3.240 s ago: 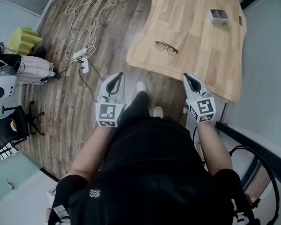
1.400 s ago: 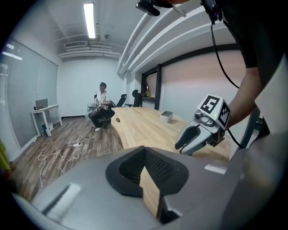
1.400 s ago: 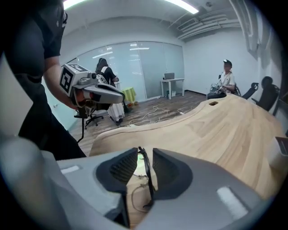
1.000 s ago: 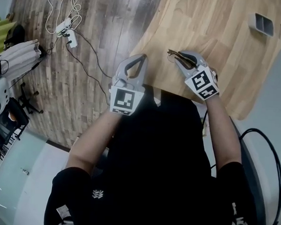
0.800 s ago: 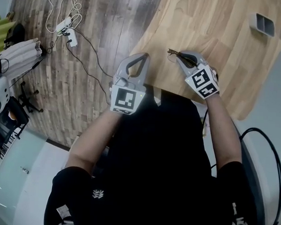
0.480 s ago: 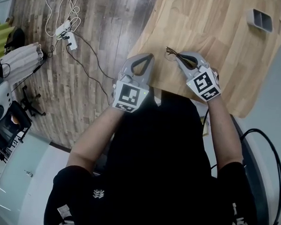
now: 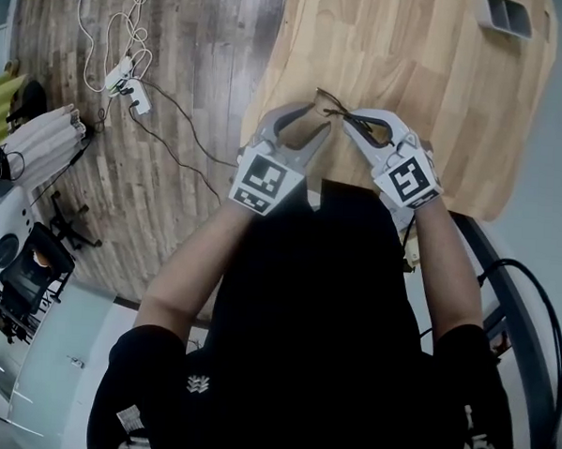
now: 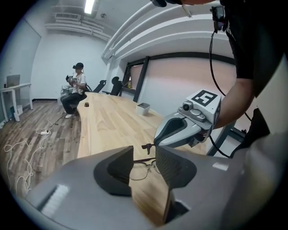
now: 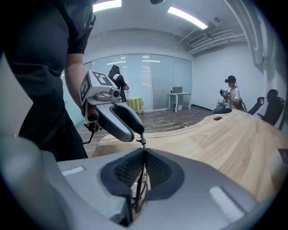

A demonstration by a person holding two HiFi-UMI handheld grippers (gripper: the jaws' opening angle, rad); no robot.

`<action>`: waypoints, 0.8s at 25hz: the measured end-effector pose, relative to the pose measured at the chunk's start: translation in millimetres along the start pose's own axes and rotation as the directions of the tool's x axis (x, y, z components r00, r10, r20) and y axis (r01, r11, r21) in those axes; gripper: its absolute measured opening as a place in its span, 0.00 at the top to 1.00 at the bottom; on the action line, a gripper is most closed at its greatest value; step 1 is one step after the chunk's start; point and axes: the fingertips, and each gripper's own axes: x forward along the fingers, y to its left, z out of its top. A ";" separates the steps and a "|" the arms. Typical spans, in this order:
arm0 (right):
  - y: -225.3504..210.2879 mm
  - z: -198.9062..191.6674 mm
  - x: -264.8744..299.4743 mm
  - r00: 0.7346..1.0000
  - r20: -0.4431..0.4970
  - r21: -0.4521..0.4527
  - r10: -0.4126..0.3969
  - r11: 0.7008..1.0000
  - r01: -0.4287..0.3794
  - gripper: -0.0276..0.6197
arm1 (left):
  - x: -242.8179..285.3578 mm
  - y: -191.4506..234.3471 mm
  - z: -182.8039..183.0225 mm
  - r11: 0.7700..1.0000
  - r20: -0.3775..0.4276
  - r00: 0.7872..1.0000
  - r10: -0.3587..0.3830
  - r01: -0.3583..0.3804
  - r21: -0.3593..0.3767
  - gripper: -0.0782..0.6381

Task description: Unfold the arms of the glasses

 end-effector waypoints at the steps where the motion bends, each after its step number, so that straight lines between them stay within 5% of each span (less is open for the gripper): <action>1: 0.2 0.3 -1.6 1.000 0.006 0.001 -0.003 1.000 0.003 0.94 | 2.6 -4.1 1.1 1.000 0.003 1.000 -0.025 0.025 -0.004 0.66; 5: -0.4 -0.8 -6.5 1.000 0.022 0.003 -0.013 1.000 0.013 0.94 | 10.4 -19.2 7.5 0.994 0.015 0.994 -0.106 0.106 0.001 0.66; 20: 12.9 0.3 -41.3 0.992 0.038 0.078 -0.122 0.990 0.119 0.93 | 1.1 -67.1 32.0 0.968 -0.007 0.972 -0.234 0.234 0.086 0.67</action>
